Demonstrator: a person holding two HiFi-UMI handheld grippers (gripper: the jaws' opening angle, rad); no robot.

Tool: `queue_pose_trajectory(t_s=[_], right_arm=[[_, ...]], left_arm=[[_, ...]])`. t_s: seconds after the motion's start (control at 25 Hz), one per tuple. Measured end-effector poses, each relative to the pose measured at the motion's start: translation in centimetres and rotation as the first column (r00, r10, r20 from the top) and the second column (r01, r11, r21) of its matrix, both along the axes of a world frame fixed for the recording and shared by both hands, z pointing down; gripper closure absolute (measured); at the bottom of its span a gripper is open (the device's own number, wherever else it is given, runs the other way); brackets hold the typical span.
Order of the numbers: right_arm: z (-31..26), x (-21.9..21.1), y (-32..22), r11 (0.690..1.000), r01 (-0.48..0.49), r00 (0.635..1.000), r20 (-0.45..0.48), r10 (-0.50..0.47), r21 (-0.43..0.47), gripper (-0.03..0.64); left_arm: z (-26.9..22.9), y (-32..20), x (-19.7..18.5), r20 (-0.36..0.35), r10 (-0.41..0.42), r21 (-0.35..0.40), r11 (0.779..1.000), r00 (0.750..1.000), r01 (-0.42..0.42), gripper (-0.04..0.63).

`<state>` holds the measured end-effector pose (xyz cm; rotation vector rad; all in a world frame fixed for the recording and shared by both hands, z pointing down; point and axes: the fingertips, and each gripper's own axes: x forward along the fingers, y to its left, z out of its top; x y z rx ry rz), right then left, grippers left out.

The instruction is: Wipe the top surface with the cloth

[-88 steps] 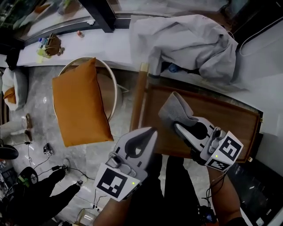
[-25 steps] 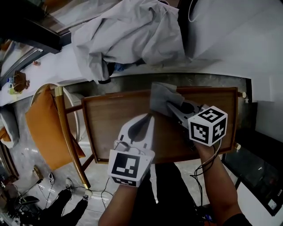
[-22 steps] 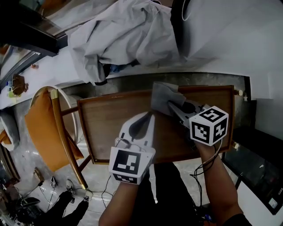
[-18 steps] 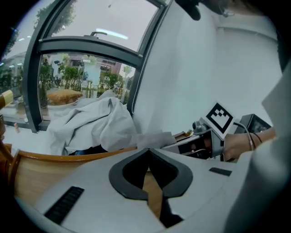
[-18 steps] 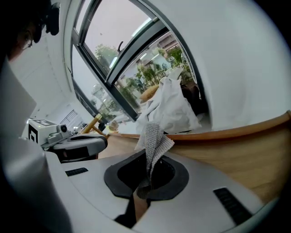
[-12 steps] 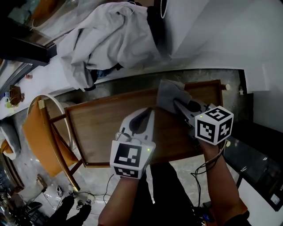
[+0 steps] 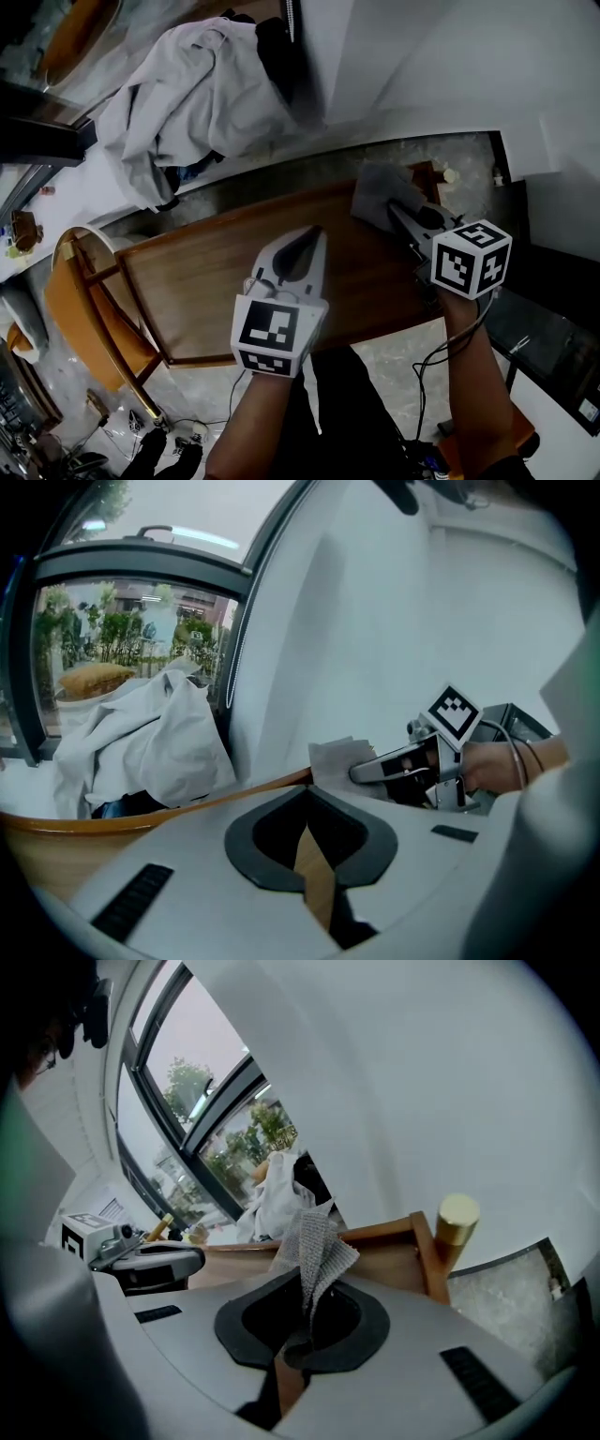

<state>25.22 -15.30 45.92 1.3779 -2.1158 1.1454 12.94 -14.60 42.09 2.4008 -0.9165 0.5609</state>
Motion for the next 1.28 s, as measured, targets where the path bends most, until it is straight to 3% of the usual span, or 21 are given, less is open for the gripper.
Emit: queue_pose_trajectory(t_s=[0.4,0.64,0.96,1.12,1.28], right_arm=[[-1.0,3.2,0.3,0.994,-0.110,0.990,0.082,0.111,-0.014,0.589],[-1.4,6.5,0.6,0.987,-0.161,0.986,-0.033,0.161,-0.010,0.589],[-1.8,8.5,0.8,0.976,-0.218,0.971,-0.105,0.216,-0.010,0.589],[-5.1,6.4,0.9,0.981,-0.169,0.972,-0.147,0.182,0.094,0.589],[-10.0,-2.0,1.1,0.976,-0.011,0.996,-0.082,0.030,0.216,0.589]], left_arm=[[-0.3,0.7,3.7,-0.021,0.059,-0.016,0.998,0.998,-0.060,0.584],[-0.5,0.9,3.8,-0.026,0.063,-0.020,0.998,0.998,-0.063,0.584],[-0.9,0.2,1.1,-0.036,0.028,-0.008,1.000,0.999,-0.028,0.584],[-1.1,0.5,-1.2,-0.043,-0.002,-0.006,1.000,0.999,0.002,0.584],[-2.2,1.3,-5.1,-0.047,-0.025,0.012,1.000,0.999,0.025,0.584]])
